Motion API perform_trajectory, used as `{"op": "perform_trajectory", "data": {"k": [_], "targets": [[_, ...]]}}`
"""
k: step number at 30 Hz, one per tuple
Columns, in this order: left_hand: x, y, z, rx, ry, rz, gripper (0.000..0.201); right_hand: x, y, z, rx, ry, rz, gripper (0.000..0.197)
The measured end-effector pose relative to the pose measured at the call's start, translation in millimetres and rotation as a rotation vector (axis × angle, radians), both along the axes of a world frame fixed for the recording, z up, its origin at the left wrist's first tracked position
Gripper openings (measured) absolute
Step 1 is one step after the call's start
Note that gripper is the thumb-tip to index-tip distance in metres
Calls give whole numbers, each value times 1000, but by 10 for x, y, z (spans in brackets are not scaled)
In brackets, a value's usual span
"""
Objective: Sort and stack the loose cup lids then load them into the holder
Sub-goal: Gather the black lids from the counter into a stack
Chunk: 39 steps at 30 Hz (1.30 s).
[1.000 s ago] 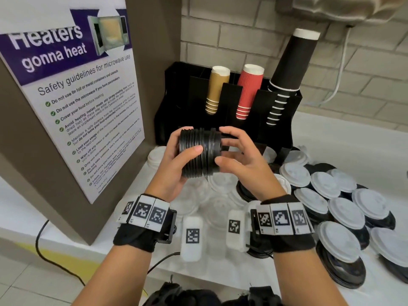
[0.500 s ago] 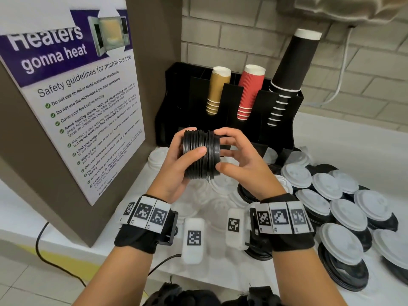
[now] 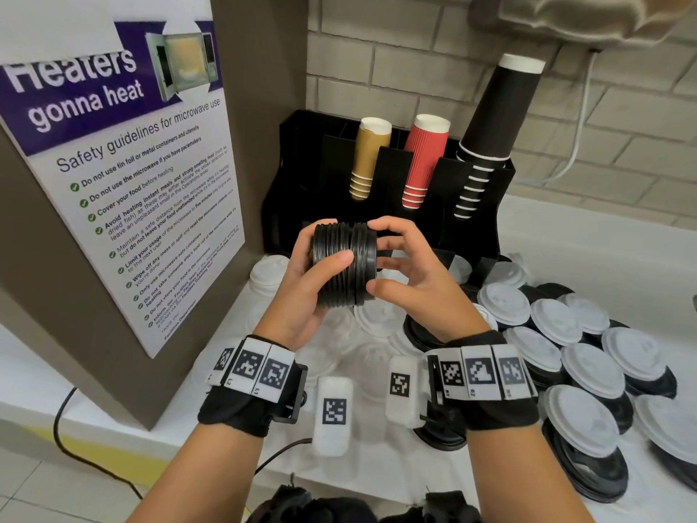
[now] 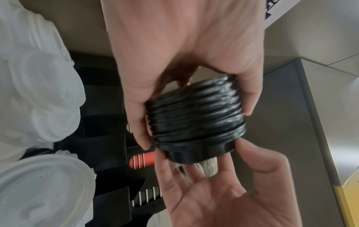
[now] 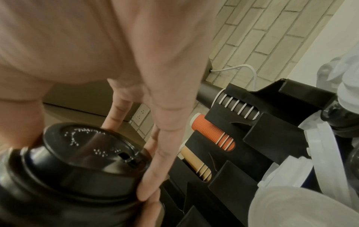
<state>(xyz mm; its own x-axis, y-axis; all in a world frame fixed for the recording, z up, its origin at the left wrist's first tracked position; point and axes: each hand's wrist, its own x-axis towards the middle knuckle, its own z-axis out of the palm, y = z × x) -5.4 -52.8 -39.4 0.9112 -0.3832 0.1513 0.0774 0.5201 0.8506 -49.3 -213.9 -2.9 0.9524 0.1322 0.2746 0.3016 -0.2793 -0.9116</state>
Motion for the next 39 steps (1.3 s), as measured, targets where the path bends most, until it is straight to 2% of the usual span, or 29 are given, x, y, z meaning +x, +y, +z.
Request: {"op": "perform_trajectory", "data": {"k": [5, 13, 18, 26, 30, 33, 35, 37, 39], "targets": [[30, 28, 17, 36, -22, -49, 55, 9, -32, 28, 0, -3, 13, 57], [13, -30, 15, 18, -17, 6, 57, 30, -30, 34, 18, 32, 42, 61], [24, -17, 24, 47, -35, -40, 54, 65, -46, 40, 4, 34, 62, 65], [31, -18, 46, 65, -44, -69, 66, 119, -95, 93, -19, 25, 120, 68], [39, -45, 17, 21, -26, -54, 59, 133, -87, 87, -30, 16, 108, 70], [54, -60, -9, -20, 20, -68, 61, 165, -87, 145, -68, 34, 114, 68], [66, -83, -16, -74, 129, -69, 69, 211, -68, 248, -165, 30, 119, 65], [88, -100, -20, -173, 239, -80, 54, 311, -51, 370, -274, 33, 117, 61], [123, -88, -22, -311, 316, -76, 39, 470, -62, 480, -299, 54, 76, 50]]}}
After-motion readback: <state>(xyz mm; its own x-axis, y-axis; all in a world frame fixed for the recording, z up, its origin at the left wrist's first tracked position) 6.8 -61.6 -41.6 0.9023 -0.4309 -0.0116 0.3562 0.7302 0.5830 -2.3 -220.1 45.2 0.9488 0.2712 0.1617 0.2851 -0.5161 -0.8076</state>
